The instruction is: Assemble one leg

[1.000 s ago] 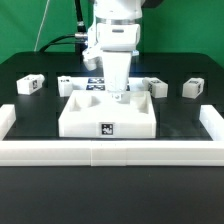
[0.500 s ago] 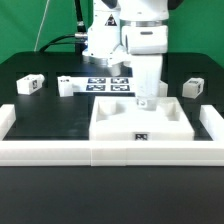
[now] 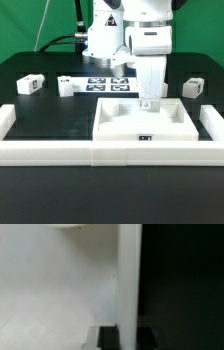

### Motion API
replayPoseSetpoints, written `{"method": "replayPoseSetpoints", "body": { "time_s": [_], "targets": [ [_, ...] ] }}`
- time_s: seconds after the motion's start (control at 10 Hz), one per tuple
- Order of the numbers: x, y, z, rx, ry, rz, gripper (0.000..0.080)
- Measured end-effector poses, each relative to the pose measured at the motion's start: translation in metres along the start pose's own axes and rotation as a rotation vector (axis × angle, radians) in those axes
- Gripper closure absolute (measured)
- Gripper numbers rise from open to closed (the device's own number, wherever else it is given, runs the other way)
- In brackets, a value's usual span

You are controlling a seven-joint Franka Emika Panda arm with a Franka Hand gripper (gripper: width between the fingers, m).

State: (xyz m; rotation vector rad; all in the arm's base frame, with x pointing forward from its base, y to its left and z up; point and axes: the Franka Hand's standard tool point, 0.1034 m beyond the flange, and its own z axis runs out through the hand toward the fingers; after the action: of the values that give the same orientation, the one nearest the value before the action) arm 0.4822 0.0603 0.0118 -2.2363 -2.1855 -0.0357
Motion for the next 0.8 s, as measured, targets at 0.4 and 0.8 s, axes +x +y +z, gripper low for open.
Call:
{"method": "replayPoseSetpoints", "body": {
  "time_s": [0.4,0.8],
  "targets": [
    [0.022,0.015,0.000,-0.006,0.006,-0.027,0.0741],
    [0.023,0.021,0.000,0.016,-0.003,-0.005,0.0741]
  ]
}}
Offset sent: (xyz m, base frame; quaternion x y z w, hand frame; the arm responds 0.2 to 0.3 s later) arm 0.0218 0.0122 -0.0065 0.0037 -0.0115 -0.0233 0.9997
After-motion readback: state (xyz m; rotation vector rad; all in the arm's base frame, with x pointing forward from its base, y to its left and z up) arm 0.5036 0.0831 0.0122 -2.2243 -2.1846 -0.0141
